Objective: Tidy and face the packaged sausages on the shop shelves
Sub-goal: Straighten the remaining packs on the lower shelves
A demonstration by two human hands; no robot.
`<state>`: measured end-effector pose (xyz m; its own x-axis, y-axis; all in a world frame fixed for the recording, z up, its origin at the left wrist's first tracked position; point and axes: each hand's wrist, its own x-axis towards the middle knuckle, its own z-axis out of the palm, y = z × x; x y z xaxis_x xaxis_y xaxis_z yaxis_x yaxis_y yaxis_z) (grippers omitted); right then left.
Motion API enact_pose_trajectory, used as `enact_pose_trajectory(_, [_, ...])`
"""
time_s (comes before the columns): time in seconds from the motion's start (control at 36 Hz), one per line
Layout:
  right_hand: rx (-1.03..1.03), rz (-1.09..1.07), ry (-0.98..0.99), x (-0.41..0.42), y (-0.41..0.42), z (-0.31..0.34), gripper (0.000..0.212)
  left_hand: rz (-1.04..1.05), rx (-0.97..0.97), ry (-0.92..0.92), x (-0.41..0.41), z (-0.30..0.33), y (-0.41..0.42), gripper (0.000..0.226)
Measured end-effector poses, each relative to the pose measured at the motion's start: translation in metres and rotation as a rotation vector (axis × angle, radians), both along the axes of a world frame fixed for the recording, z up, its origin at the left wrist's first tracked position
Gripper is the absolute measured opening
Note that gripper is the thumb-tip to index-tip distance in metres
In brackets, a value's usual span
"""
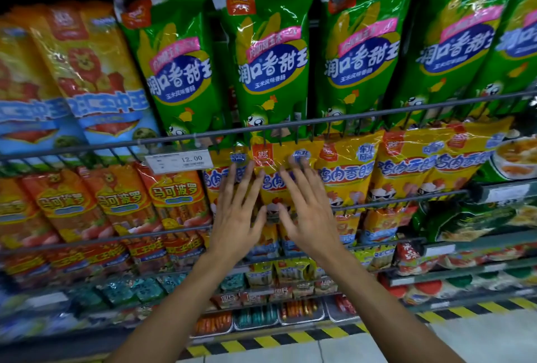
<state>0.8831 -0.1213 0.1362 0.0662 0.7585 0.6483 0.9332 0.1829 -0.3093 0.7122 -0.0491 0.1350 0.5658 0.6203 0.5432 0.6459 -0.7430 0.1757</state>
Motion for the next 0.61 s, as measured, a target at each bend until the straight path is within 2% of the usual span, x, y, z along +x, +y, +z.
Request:
enact_pose_trajectory(0.22, [-0.036, -0.063, -0.069, -0.001, 0.008, 0.001, 0.075, 0.048, -0.020, 0.092, -0.002, 0.003, 0.009, 0.076])
enact_pose_trajectory(0.42, [0.038, -0.045, 0.001, -0.018, 0.003, -0.001, 0.066, 0.004, -0.034, 0.029, -0.019, 0.000, 0.003, 0.074])
enact_pose_trajectory(0.61, [-0.061, -0.055, -0.109, -0.033, 0.010, 0.006, 0.068, 0.083, 0.010, 0.217, -0.040, -0.006, 0.015, 0.077])
